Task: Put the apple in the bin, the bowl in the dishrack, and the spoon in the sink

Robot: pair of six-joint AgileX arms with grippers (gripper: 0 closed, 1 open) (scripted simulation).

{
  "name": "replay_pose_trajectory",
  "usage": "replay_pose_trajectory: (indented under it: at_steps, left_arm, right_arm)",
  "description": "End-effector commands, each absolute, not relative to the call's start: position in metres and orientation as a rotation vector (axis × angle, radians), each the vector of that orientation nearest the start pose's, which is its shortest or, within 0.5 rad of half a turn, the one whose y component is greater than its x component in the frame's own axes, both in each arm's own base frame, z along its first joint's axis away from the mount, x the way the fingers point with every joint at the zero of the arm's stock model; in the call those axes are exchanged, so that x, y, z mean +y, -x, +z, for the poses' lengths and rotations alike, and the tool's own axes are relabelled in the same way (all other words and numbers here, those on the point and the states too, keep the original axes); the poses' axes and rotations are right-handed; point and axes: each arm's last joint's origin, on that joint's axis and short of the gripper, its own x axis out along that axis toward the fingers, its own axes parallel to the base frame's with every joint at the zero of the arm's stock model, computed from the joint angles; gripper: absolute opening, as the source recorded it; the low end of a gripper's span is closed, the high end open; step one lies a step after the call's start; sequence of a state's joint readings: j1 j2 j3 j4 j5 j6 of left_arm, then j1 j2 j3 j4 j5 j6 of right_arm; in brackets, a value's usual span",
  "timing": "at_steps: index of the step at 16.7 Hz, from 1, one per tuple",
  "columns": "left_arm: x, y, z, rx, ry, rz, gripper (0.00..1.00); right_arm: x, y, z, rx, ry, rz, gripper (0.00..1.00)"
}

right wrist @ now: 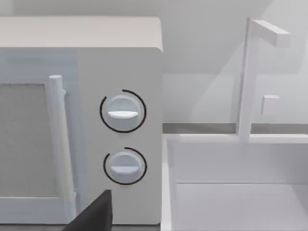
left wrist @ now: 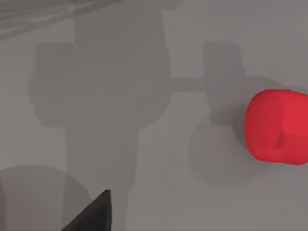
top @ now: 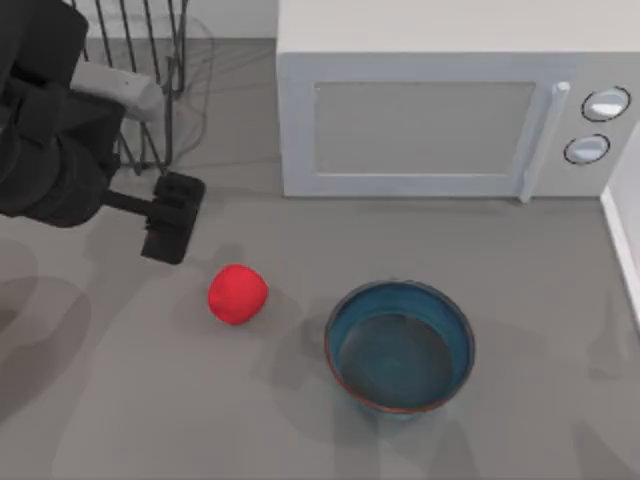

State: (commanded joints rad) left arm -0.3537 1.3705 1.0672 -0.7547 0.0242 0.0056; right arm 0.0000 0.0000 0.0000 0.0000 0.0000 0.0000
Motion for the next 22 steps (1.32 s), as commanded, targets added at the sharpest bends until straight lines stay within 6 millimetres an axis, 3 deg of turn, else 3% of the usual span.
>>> replay_pose_trajectory:
  at_steps: [4, 9, 17, 22]
  left_arm:
    - [-0.143, -0.308, 0.223, 1.325, -0.277, -0.395, 1.0]
    - [-0.183, -0.337, 0.182, 1.527, -0.37, -0.422, 1.0]
    - [-0.188, -0.341, 0.175, 1.553, -0.38, -0.423, 1.0]
    - [-0.191, -0.341, 0.134, 1.548, -0.382, -0.426, 1.0]
  right_arm:
    - [-0.001, -0.106, 0.16, 0.0, 0.0, 0.0, 1.0]
    - [-0.001, -0.106, 0.16, 0.0, 0.0, 0.0, 1.0]
    - [-0.001, -0.106, 0.16, 0.0, 0.0, 0.0, 1.0]
    - [-0.001, -0.106, 0.16, 0.0, 0.0, 0.0, 1.0]
